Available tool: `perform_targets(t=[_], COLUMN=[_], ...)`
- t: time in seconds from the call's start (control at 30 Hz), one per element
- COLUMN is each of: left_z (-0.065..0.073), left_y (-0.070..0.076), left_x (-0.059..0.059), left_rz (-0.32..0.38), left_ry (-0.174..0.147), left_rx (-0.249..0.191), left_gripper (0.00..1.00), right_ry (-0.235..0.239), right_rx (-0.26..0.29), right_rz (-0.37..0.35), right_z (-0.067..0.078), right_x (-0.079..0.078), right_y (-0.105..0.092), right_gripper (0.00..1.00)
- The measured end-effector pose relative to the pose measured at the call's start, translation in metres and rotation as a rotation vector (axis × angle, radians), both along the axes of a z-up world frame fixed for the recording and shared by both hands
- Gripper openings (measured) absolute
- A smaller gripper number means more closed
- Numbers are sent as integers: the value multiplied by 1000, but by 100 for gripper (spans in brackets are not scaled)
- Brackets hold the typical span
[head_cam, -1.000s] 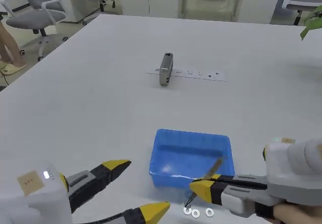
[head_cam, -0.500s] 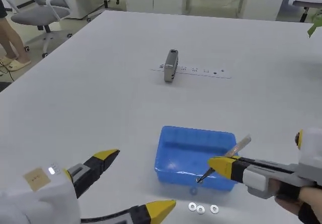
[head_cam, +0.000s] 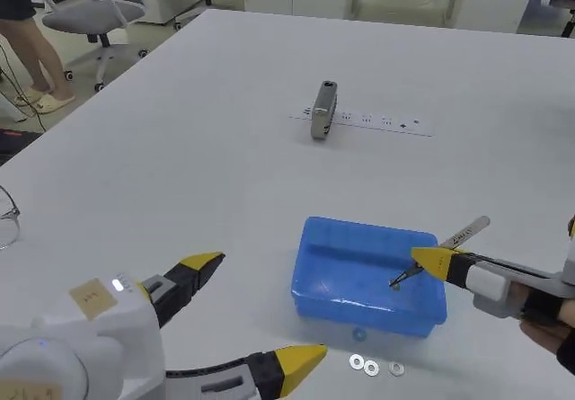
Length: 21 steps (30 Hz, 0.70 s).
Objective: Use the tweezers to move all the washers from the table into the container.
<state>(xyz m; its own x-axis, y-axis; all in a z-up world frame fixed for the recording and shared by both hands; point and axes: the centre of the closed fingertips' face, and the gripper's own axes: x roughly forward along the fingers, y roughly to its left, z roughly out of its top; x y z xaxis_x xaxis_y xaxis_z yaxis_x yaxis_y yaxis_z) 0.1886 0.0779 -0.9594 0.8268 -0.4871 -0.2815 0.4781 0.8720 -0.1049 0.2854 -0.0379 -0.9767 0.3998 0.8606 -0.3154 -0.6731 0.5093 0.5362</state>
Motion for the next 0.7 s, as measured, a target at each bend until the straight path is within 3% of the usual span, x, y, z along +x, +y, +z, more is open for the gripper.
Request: perform_targets(t=[0.13,0.33,0.4,0.57,0.7], left_z=[1,0,0,-1,-2], left_y=[0,1,1,1,1], left_x=[0,0,0,0,0], left_rz=[4,7,7,5,2], left_ry=[-3,-1,1,4,6], left_rx=[-4,-2,-1,4,10], left_gripper=[86,86,85,85,85], right_ry=[2,-34,-81,-124,-195], right_rx=[-34,-113,-175,-259,-380], right_rz=[-19,-14,1,41,90], right_z=[-10,-23,-28,-37,-47], right_x=[8,15,17,17,17], right_y=[-2,2,2,7,6], right_gripper=[3,3,3,3,3])
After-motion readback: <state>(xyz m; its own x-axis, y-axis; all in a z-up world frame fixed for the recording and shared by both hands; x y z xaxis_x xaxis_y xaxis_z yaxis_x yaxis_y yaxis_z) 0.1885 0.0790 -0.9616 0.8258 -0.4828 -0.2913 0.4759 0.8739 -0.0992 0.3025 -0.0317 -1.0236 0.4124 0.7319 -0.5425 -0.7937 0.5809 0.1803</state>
